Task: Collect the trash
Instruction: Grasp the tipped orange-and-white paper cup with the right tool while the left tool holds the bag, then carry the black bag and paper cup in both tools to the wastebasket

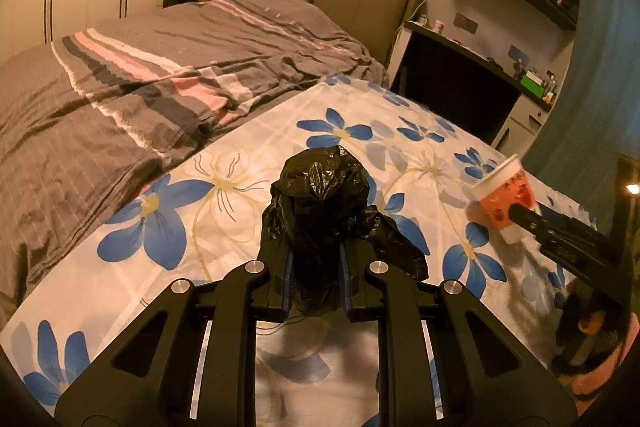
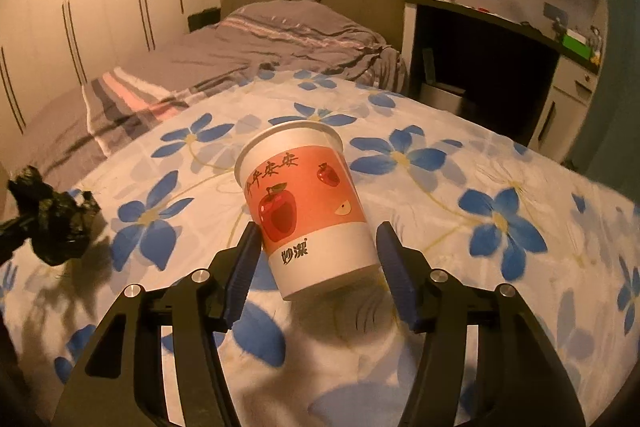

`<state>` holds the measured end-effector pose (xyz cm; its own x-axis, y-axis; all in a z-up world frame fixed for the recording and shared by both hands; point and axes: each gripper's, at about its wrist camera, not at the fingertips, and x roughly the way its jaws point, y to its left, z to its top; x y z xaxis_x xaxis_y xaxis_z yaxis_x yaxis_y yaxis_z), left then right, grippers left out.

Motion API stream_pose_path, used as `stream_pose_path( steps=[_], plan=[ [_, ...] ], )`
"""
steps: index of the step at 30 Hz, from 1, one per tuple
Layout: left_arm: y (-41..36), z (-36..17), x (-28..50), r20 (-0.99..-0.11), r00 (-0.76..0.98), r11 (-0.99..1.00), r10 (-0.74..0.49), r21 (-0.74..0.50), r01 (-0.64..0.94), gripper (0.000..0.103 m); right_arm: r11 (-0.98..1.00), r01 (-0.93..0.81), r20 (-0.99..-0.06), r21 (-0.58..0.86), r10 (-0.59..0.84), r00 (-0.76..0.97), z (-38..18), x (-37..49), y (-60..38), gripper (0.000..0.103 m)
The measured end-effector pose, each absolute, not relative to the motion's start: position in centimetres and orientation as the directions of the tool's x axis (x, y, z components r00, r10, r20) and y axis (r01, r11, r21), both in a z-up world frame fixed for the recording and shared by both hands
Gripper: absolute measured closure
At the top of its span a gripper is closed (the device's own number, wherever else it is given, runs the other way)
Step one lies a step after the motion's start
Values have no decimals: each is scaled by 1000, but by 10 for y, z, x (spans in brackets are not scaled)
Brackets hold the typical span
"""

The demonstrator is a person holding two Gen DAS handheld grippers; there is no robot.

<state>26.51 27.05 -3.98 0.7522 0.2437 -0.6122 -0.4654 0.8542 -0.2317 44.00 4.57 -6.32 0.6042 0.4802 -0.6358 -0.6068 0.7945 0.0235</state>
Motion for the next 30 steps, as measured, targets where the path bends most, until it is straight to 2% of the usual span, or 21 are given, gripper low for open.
stream_pose_path(
  steps=[14,22,30],
  plan=[
    [208,-5,246,-563,812,922,155,-213,-324,86,850,-521,-536,75,475,698,-4,342,-63,45],
    [140,24,220,-528,847,961,63,-198,-194,86,879,-470,-467,82,450,761,25,272,-118,45],
    [58,38,200,-502,862,984,-65,-176,-28,86,921,-376,-407,101,384,829,30,209,-182,45]
  ],
)
